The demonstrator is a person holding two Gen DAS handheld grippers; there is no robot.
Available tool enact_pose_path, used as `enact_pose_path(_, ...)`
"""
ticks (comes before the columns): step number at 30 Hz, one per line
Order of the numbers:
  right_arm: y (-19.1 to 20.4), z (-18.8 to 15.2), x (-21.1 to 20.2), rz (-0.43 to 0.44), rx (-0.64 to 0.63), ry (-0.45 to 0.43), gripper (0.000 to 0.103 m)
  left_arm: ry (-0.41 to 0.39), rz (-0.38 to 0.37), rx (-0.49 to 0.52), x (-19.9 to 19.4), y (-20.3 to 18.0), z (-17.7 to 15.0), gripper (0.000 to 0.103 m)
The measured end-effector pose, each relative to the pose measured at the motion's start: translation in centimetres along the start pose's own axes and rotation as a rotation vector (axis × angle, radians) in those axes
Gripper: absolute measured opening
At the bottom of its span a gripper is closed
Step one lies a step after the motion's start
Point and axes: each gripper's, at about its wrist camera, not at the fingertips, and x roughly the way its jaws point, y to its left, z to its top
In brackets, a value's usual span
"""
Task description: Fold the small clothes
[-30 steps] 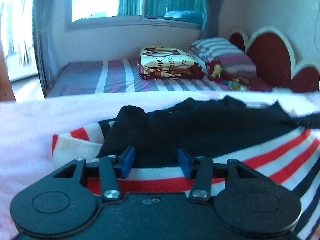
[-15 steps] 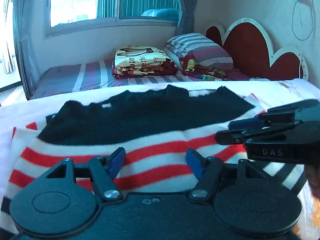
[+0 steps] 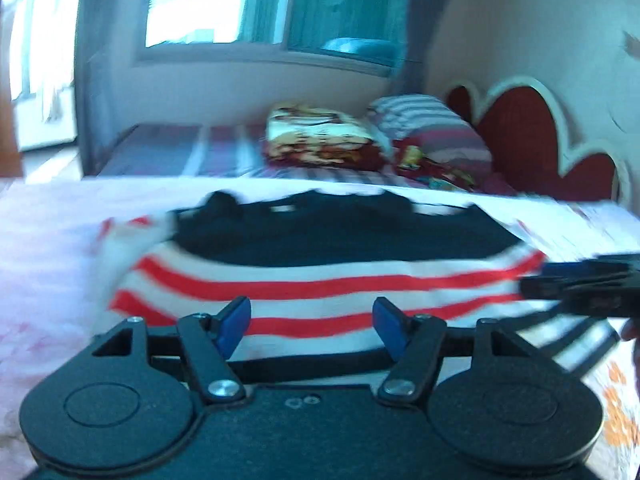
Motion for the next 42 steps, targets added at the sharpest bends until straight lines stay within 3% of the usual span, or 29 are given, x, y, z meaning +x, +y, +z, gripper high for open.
enact_pose_path(3,3.0,-0.8,0.5,0.011,-0.069,0.035,0.051,0.042,-0.043,0.059,0.7,-2.9,-1.0,0.066)
enact_pose_path(4,3.4,-1.2,1.0,-0.005,-0.084,0.068,0.051,0.066,-0.022,0.088,1.0,-3.6,-1.5,0.068)
enact_pose_path(7,3.4,-2.1,0.4,-0.025,-0.117,0.059,0.051,0.066,0.014,0.175,0.7,-4.3,-2.5,0.068)
enact_pose_path(11,2.5,-2.3,-1.9,0.032,-0.046,0.025,0.051,0.01,-0.021,0.118,-1.8,-3.6,-2.1,0.067)
enact_pose_path(13,3.2,-3.0,-2.1,0.07,-0.048,0.049,0.051,0.042,-0.035,0.103,-1.6,-3.9,-3.2,0.067)
enact_pose_path(16,3.6,-4.1,-2.1,0.041,-0.072,0.086,0.051,0.056,0.017,0.147,-1.7,-3.9,-4.3,0.067)
enact_pose_path(21,-0.8,-6.1,-4.8,-0.062,-0.021,0.089,0.051,0.065,0.064,0.044,-4.3,1.2,-6.0,0.069)
enact_pose_path(24,-2.4,-6.8,-6.2,-0.052,0.022,0.089,0.051,0.069,0.078,-0.011,-5.2,3.0,-5.9,0.067)
enact_pose_path(28,-3.8,-6.2,-9.6,-0.097,0.118,-0.013,0.051,0.075,0.119,-0.011,-5.5,2.8,-5.1,0.065)
enact_pose_path(31,-5.9,-6.4,-9.9,-0.152,0.197,0.004,0.051,0.079,0.112,-0.049,-5.5,3.6,-5.6,0.065)
enact_pose_path(32,-6.3,-6.7,-9.7,-0.147,0.219,0.02,0.05,0.074,0.108,-0.064,-5.5,3.7,-5.8,0.065)
enact_pose_path(33,-6.7,-6.9,-9.3,-0.136,0.228,0.036,0.034,0.072,0.109,-0.072,-5.4,3.8,-5.9,0.065)
enact_pose_path(34,-6.7,-7.2,-8.8,-0.127,0.222,0.064,0.031,0.073,0.115,-0.072,-5.4,3.8,-5.9,0.065)
enact_pose_path(42,-6.7,-8.0,-8.7,-0.16,0.185,0.077,0.031,0.105,0.142,-0.089,-4.8,3.7,-5.4,0.066)
